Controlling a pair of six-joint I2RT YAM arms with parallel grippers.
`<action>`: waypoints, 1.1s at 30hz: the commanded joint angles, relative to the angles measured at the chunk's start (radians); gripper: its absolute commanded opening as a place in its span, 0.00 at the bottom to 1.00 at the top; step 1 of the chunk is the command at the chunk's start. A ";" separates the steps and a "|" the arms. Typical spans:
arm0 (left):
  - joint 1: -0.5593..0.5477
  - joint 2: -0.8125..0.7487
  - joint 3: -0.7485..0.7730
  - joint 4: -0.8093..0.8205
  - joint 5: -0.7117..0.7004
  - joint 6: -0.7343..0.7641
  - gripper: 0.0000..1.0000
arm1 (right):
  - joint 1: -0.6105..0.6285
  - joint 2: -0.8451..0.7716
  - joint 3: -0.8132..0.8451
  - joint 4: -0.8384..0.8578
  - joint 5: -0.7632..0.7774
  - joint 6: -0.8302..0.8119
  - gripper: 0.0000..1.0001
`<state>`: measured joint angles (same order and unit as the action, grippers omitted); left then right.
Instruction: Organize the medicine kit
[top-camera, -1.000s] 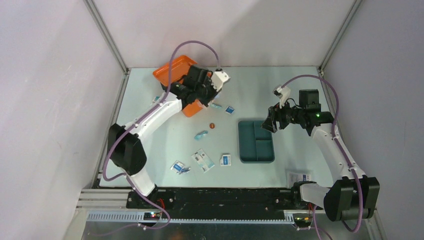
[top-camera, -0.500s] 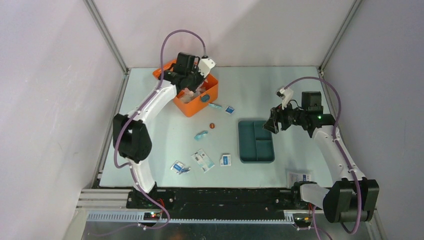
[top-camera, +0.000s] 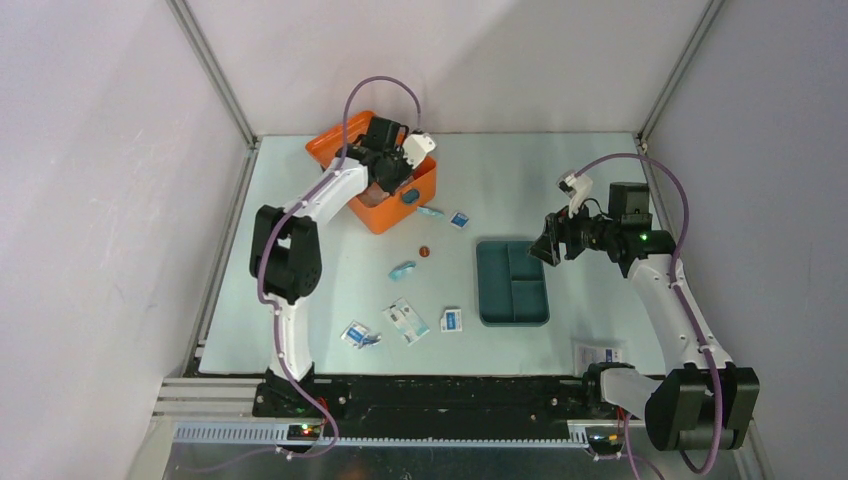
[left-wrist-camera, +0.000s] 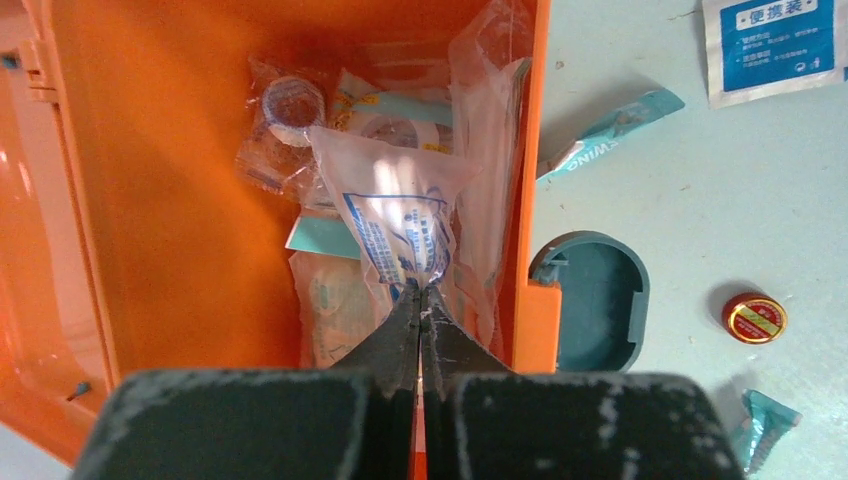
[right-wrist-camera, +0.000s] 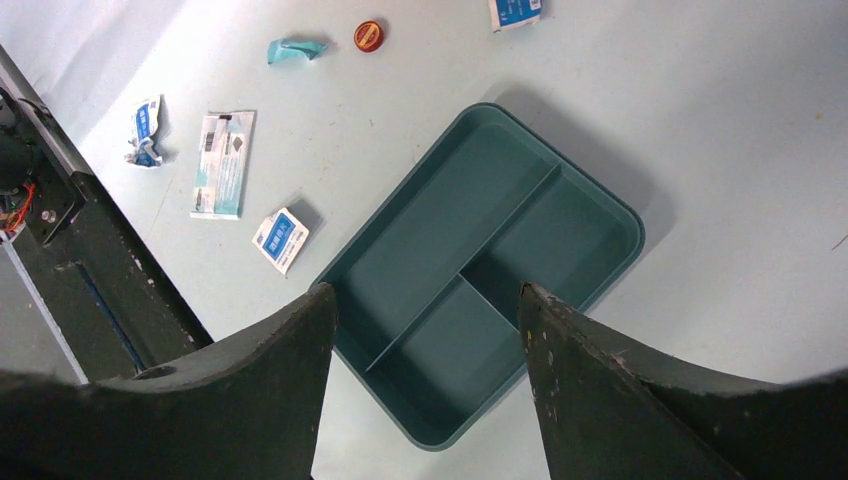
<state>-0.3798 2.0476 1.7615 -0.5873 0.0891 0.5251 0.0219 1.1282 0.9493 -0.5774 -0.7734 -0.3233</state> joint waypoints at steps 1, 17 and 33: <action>0.015 0.007 0.067 0.024 -0.022 0.104 0.00 | -0.004 -0.007 0.003 0.041 -0.026 0.013 0.71; 0.040 0.025 0.186 0.027 -0.107 0.091 0.43 | -0.007 -0.002 0.003 0.047 -0.027 0.020 0.72; 0.275 -0.553 -0.193 0.072 0.080 -0.644 0.82 | 0.057 0.046 0.044 0.021 0.005 -0.008 0.73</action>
<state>-0.2058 1.6123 1.6646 -0.5430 0.0669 0.1886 0.0639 1.1728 0.9501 -0.5575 -0.7742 -0.3111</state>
